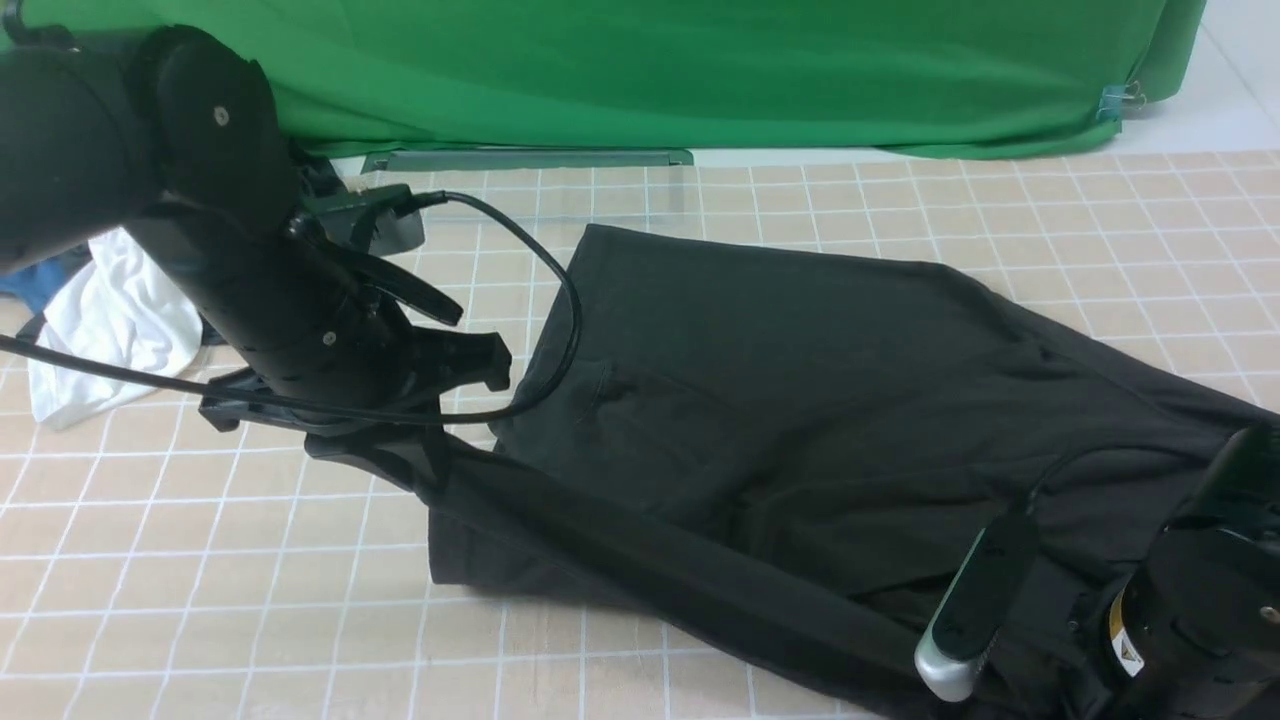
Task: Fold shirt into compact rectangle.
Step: 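Fold the black garment in half by bringing its near edge over to the far edge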
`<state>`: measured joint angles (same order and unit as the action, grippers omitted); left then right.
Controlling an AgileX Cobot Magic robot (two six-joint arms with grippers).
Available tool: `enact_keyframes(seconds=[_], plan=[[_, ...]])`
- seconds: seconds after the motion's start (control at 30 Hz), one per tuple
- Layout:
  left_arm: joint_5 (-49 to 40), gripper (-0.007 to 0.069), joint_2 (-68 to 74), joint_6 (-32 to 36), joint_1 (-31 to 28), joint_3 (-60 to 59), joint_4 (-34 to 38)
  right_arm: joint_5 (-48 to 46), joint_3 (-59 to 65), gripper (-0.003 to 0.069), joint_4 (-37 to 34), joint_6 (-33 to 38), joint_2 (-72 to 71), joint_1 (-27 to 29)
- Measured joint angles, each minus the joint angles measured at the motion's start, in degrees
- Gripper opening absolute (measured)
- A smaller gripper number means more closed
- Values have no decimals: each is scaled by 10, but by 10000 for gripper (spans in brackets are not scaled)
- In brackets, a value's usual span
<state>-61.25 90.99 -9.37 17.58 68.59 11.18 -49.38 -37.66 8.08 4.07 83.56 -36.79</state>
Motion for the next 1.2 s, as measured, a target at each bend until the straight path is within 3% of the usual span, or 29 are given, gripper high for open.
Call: enact_keyframes(seconds=[0.27, 0.43, 0.73, 0.93, 1.2], plan=[[-1, 31, 0, 0, 0, 0, -2, -29, 0, 244, 0, -4, -19, 0], [-2, 31, 0, -2, 0, 0, -2, -26, 0, 62, 0, -4, -21, 0], [-25, 31, 0, -2, 0, 15, -2, -41, -2, 55, 3, -4, -32, 7], [-53, 31, 0, -2, 0, 56, 7, -70, -36, 55, -5, 13, -37, 72], [-27, 31, 39, -1, 0, 84, 12, -98, -116, 54, -37, 54, -32, 178]])
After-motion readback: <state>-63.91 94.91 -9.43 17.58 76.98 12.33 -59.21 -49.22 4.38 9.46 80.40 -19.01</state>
